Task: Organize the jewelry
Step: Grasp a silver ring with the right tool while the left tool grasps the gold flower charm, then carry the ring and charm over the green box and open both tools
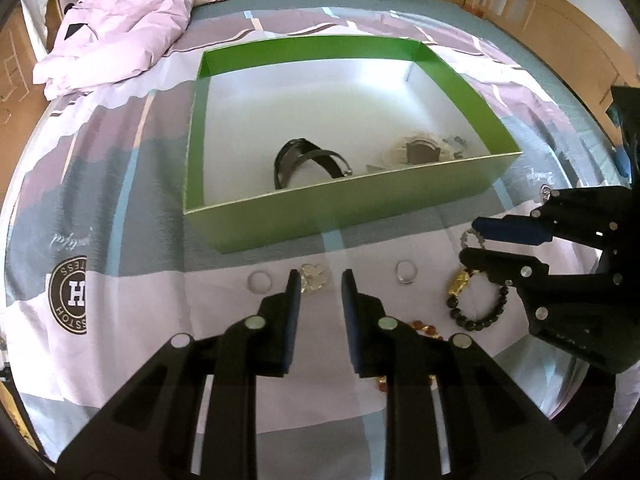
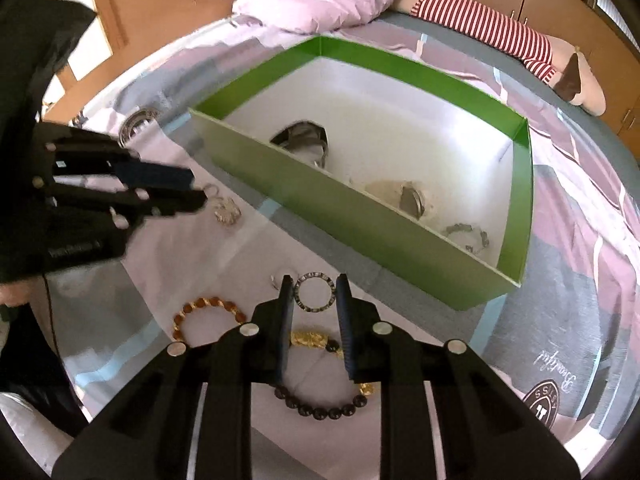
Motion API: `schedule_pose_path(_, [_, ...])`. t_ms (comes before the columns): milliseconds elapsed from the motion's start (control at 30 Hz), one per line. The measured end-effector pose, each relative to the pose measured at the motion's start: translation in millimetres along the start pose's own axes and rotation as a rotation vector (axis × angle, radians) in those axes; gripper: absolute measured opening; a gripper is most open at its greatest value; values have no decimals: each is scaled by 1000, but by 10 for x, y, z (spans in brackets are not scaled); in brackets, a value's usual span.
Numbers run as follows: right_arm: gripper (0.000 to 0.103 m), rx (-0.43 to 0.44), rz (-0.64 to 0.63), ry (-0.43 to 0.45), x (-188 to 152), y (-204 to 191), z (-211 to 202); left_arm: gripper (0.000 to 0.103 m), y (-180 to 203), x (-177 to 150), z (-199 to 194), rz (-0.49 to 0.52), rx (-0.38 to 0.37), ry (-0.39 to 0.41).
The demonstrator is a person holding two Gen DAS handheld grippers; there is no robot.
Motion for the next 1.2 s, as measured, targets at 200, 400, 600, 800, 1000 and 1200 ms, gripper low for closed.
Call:
schedule_pose_path(200, [21,-14,0,-55,-79,-20,155,20,-96,-32,30,-29,4,-15])
schedule_pose_path(400, [21,-4,14,-33,-21,-30,92,19,-73,16,-53,-32,-12,7])
schedule_pose_path(600, [21,-18,8,-61,-93,-21,165,37,-92,-38,89,-36,3,-17])
schedule_pose_path(800, [21,-12,-4,-74,-114,-51,216,45,-31,-70,442,29,62,-55])
schedule_pose_path(1000, [21,-15,-2,-76,-104,-34,215,24,-68,-94,534,5,51,-77])
schedule_pose_path(1200, [21,8,31,-16,4,25,24,20,-32,38,161,0,24,-5])
Point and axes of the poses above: each gripper's, at about its wrist camera, not at the fingertips, and z roughly the way its jaws point, y to its right, x to its top, the point moved 9 cm from there along z, roughly the way its jaws point, and after that the axes turned 8 degrees about -x, right-handed, at the moved point
